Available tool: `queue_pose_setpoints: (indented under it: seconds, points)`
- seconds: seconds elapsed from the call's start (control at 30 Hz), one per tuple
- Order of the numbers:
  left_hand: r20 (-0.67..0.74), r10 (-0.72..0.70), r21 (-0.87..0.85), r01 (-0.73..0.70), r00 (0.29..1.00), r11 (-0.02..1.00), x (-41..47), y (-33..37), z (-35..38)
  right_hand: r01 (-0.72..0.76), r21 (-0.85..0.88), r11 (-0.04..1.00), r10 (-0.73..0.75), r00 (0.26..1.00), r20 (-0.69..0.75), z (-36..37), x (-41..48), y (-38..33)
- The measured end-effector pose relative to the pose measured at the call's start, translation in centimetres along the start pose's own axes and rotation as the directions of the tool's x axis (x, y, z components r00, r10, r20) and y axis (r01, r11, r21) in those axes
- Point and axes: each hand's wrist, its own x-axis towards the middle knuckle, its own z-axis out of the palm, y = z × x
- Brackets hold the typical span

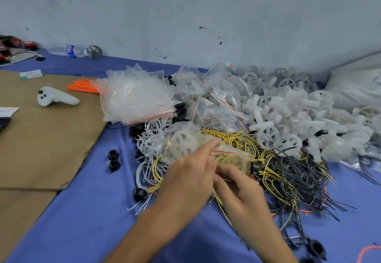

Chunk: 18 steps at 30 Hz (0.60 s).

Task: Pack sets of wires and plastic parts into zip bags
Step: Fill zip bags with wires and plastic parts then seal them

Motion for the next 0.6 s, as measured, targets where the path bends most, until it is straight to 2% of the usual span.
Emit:
queue_pose_setpoints:
  seconds: [0.03, 0.1, 0.2, 0.3, 0.37, 0.5, 0.6]
  points:
    - [-0.01, -0.027, -0.056, 0.027, 1.0, 0.998, 1.2, 0.1, -0.6, 0.11, -0.061, 0.992, -0.116, 0.988, -0.104, -0.3, -1.2, 0.3]
    - [-0.016, -0.054, -0.153, 0.051, 0.998, 0.987, 4.2, 0.0, -1.9, 0.233, -0.193, 0.953, -0.271, 0.941, -0.202, 0.8, -3.2, 0.2]
    - [-0.068, -0.067, -0.172, 0.054, 0.995, 0.984, 8.5, -0.6, -4.1, 0.323, -0.27, 0.907, -0.374, 0.913, -0.164, 3.1, -4.6, 0.0]
    - [-0.096, -0.082, -0.173, 0.065, 0.992, 0.983, 10.8, -0.9, -5.3, 0.312, -0.355, 0.881, -0.282, 0.95, 0.134, 5.0, -2.8, -0.4]
    - [-0.09, -0.092, -0.17, 0.076, 0.992, 0.982, 11.2, -1.1, -5.5, 0.337, -0.423, 0.841, -0.228, 0.93, 0.287, 6.7, -0.8, -0.3]
    - [-0.081, -0.089, -0.149, 0.076, 0.993, 0.986, 11.1, -1.4, -5.5, 0.442, -0.507, 0.74, -0.256, 0.882, 0.396, 10.0, 3.2, 0.3]
    - [-0.106, -0.098, -0.153, 0.082, 0.989, 0.985, 11.2, -1.6, -6.0, 0.335, -0.543, 0.77, -0.178, 0.93, 0.32, 10.7, 5.1, 0.9]
